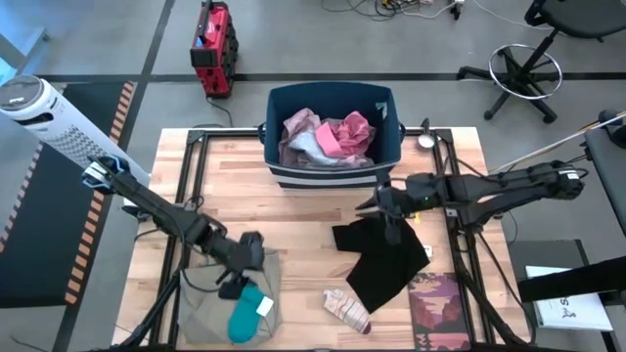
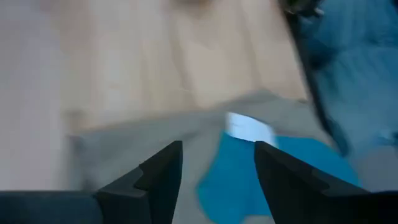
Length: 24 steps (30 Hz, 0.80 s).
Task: Sort clothes
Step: Put the blue sock into the blue laundry bin
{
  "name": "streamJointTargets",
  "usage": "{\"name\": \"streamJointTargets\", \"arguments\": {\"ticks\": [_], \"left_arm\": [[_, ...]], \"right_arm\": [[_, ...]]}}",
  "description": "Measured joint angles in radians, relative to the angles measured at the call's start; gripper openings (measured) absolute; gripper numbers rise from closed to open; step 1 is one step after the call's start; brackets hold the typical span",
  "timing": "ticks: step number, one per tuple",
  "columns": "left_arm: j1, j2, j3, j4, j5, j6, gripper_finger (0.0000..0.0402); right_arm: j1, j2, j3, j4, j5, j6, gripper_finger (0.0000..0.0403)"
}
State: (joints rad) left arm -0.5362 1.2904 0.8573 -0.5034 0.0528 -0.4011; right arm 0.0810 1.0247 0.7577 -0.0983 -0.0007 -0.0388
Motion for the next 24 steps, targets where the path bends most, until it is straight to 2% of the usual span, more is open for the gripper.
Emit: {"name": "streamJointTargets", "arguments": {"ticks": [7,16,21,24], "left_arm": [[-0.105,0.115,0.069,-0.055,0.017,-0.103,0.0193],[-0.131,0.274,0.065,-0.077,0.016,-0.158,0.0175],[-0.131,0.339,0.065,-0.092,0.016,-0.166,0.0155],[-0.131,0.359,0.065,-0.092,0.016,-0.165,0.0129]], "right_arm": [[0.046,0.051,-0.024,0.022,0.001,0.016,0.0064],[0.053,0.092,-0.024,0.037,0.002,0.014,0.0071],[0.053,0.088,-0.024,0.038,0.002,0.014,0.0057],[0.053,0.089,-0.024,0.037,0.001,0.014,0.0048]]}}
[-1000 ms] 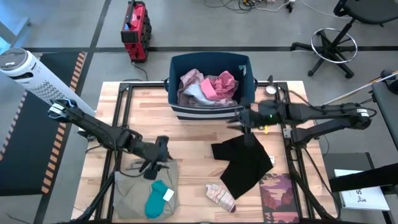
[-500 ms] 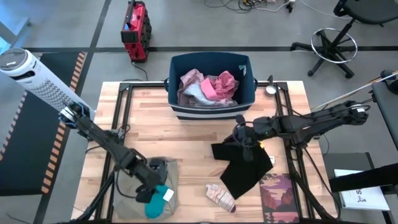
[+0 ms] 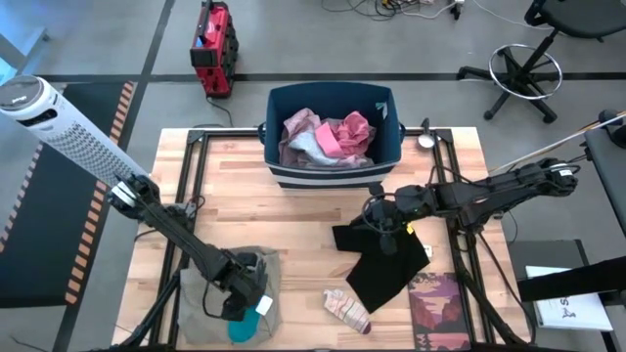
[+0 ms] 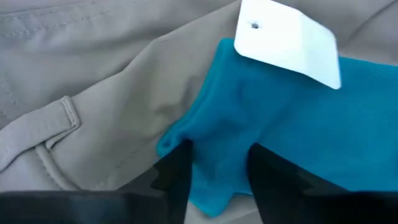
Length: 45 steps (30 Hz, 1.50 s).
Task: Sort clothes
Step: Put the blue sock into the blue laundry bin
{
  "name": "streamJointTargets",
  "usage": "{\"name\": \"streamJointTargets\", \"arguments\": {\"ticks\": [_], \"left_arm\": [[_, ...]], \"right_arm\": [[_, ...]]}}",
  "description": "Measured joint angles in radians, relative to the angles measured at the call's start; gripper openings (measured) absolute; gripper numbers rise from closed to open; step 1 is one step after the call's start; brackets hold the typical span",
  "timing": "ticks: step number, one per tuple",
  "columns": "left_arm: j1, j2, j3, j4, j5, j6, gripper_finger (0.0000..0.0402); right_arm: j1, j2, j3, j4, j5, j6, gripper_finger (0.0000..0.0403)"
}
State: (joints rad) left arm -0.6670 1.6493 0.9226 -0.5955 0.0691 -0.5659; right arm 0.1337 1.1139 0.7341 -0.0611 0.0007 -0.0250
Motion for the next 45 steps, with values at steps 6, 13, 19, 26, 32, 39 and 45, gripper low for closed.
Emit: {"name": "streamJointTargets", "arguments": {"ticks": [6,13,19,26,32,39,45], "left_arm": [[0.0,-0.016,0.0,-0.015,0.035,-0.009,0.0023],[0.003,-0.107,0.001,-0.019,-0.029,-0.043,0.0004],[0.056,-0.25,0.051,-0.013,-0.264,0.024,0.0002],[0.19,-0.428,0.099,0.097,-0.537,0.219,0.0001],[0.372,-0.54,0.099,0.349,-0.517,0.463,0.0001],[0.636,-0.595,0.098,0.565,-0.382,0.664,0.0001],[0.843,-0.548,0.193,0.553,-0.312,0.717,0.0001]], "right_arm": [[0.0,0.001,0.0,0.0,0.0,0.0,0.0045],[0.0,0.001,0.0,0.0,0.0,0.006,0.0054],[0.0,0.001,0.0,0.0,0.0,0.004,0.005],[0.0,0.0,0.0,0.0,0.0,-0.001,0.0039],[0.0,0.0,0.0,0.0,0.0,-0.001,0.0041],[0.0,0.0,0.001,0.006,0.0,-0.001,0.0037],[0.0,0.0,0.001,0.019,0.0,-0.002,0.0041]]}}
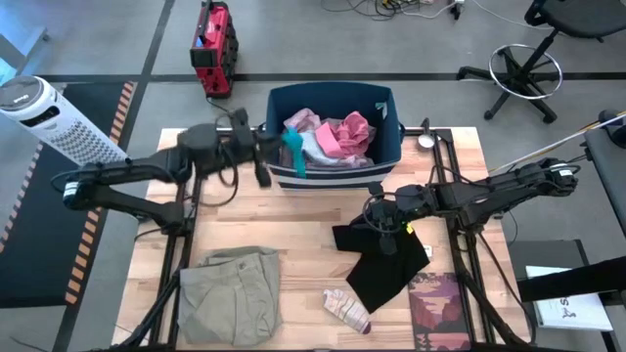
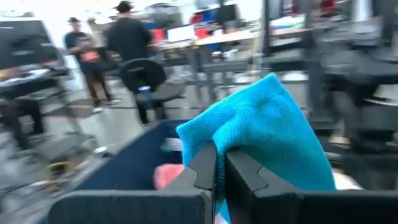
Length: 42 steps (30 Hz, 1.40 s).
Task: Sort clothes
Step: Put the blue sock into the blue laundry bin, then put the black short into the blue laundry bin
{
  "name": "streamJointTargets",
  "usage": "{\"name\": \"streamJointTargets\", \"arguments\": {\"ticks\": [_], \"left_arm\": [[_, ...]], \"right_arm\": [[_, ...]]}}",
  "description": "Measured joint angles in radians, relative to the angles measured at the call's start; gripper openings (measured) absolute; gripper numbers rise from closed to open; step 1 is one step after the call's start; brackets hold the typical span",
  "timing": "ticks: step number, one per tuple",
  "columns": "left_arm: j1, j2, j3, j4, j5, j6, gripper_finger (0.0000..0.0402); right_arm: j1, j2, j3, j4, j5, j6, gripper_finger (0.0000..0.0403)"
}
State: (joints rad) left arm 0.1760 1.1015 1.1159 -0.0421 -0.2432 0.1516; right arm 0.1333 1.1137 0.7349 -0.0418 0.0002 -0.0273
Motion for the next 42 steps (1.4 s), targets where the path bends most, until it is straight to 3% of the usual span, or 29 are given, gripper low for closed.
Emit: {"name": "streamJointTargets", "arguments": {"ticks": [3,8,16,22,27,34,42], "left_arm": [[0.071,0.055,0.071,-0.066,0.005,0.024,0.0001],[0.153,0.162,0.195,-0.213,0.128,0.04,0.0001],[0.23,0.335,0.294,-0.283,0.132,0.076,0.0002],[0.259,0.419,0.31,-0.289,0.131,0.076,0.0016],[0.256,0.435,0.31,-0.371,0.131,0.101,0.0068],[0.241,0.407,0.31,-0.429,0.131,0.102,0.0177],[0.221,0.377,0.31,-0.436,0.13,0.1,0.0284]], "right_arm": [[0.0,0.0,0.0,-0.001,0.0,0.0,0.0043],[0.0,0.0,0.0,-0.001,0.0,-0.001,0.0039],[0.0,0.0,0.0,-0.003,0.0,0.032,0.0037],[0.0,0.0,0.0,-0.024,0.0,0.074,0.0074],[0.0,0.0,0.0,-0.155,-0.001,0.098,0.0129],[0.051,0.002,0.0,-0.316,-0.005,0.165,0.0208],[0.098,0.002,-0.014,-0.459,0.019,0.289,0.026]]}}
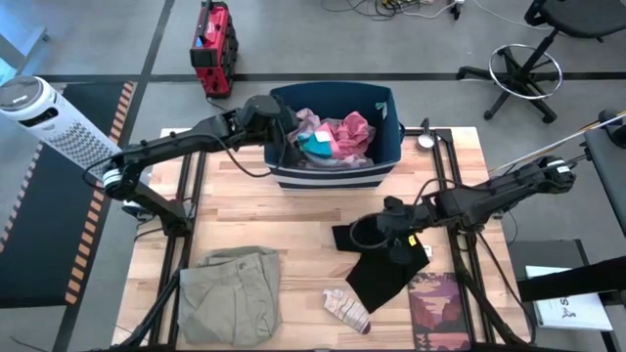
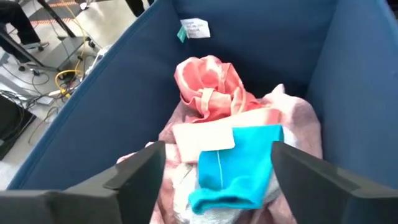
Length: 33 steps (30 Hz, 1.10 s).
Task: Sort clothes
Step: Put the black short into the blue laundry bin
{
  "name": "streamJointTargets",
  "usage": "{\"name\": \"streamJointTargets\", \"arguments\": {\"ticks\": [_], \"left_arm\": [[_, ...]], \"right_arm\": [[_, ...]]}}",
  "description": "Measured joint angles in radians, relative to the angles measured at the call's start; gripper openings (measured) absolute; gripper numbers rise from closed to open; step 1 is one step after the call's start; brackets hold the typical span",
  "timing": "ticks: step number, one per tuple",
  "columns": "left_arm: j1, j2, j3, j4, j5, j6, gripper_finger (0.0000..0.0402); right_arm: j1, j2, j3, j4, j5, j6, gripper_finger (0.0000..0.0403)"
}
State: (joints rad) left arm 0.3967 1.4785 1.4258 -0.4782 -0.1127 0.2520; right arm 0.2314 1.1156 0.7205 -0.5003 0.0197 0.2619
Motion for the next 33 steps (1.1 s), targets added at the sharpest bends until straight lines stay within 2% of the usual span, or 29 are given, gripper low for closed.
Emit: {"name": "streamJointTargets", "arguments": {"ticks": [4,9,16,23,27,32,33], "left_arm": [[-0.008,-0.015,0.0,-0.002,0.0,-0.001,0.0302],[-0.03,-0.052,-0.001,0.004,-0.001,0.001,0.0291],[-0.085,-0.124,-0.001,0.006,0.0,0.001,0.026],[-0.177,-0.196,-0.001,0.003,0.0,-0.011,0.0265],[-0.244,-0.227,-0.012,0.005,0.0,-0.027,0.0274],[-0.331,-0.277,-0.088,0.042,0.0,-0.033,0.0275],[-0.347,-0.288,-0.11,0.056,0.0,-0.037,0.0274]], "right_arm": [[0.009,0.0,-0.03,0.004,0.028,-0.007,0.0275],[0.009,0.038,-0.089,0.026,0.08,0.017,0.0282],[0.033,0.209,-0.119,0.168,0.077,0.016,0.0272],[0.048,0.381,-0.11,0.282,0.087,0.025,0.025],[0.048,0.43,-0.087,0.293,0.097,0.025,0.0187],[0.048,0.424,-0.046,0.265,0.095,-0.035,0.0033],[0.048,0.415,-0.039,0.253,0.093,-0.045,0.0018]]}}
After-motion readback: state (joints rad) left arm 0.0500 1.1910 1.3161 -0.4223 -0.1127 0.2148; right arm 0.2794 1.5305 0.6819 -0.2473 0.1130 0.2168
